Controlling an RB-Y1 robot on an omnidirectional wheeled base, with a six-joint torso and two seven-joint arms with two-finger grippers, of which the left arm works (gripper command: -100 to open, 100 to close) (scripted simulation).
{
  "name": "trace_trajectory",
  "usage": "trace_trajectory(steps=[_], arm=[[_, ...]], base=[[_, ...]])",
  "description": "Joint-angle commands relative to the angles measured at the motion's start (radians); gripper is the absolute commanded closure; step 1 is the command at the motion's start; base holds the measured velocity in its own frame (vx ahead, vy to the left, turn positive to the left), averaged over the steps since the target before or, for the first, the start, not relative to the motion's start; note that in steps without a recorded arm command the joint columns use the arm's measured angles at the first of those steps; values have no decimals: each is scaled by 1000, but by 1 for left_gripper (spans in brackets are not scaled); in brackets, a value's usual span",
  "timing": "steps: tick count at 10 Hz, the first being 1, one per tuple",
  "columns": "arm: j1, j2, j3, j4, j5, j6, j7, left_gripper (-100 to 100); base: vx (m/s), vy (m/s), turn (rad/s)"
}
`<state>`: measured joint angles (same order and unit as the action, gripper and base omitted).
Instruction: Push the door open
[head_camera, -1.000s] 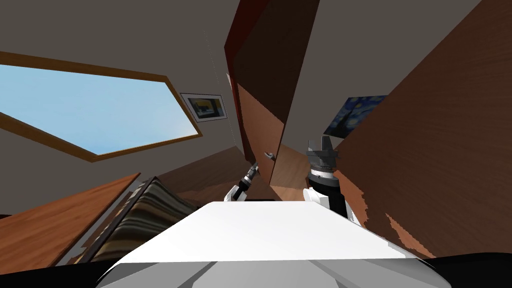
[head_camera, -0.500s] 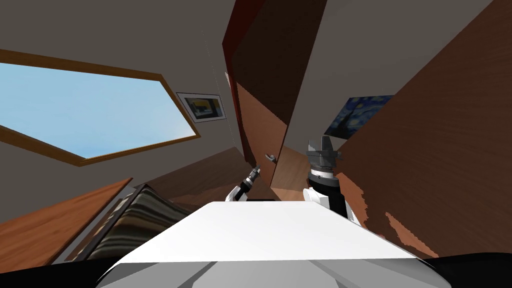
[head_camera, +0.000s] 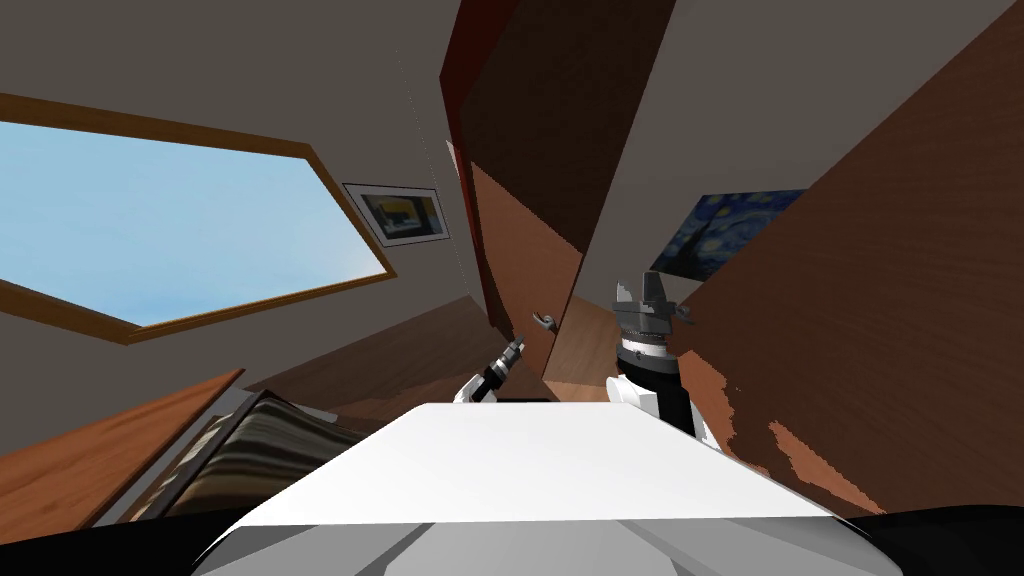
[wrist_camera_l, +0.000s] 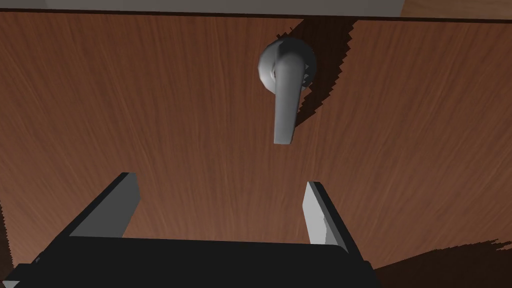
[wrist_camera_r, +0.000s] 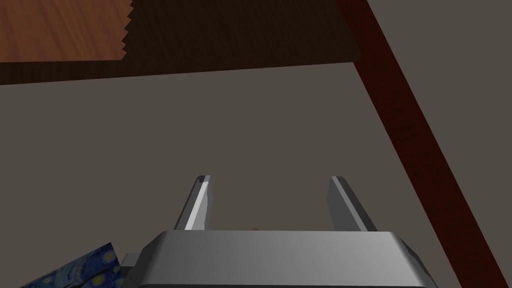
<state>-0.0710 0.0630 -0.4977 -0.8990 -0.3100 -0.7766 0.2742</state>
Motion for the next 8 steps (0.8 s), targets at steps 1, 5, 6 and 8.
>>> trace_trajectory(steps=[1, 5, 6, 8], arm=[[-11, -6, -10, 38, -3, -14, 6, -100], [-38, -18, -38, 113, -13, -32, 28, -100], [-42, -21, -42, 124, -15, -34, 31, -100], [-53, -27, -53, 155, -19, -42, 40, -100]], base=[[84, 23, -18], [85, 38, -24], [54, 11, -12], [63, 26, -23]])
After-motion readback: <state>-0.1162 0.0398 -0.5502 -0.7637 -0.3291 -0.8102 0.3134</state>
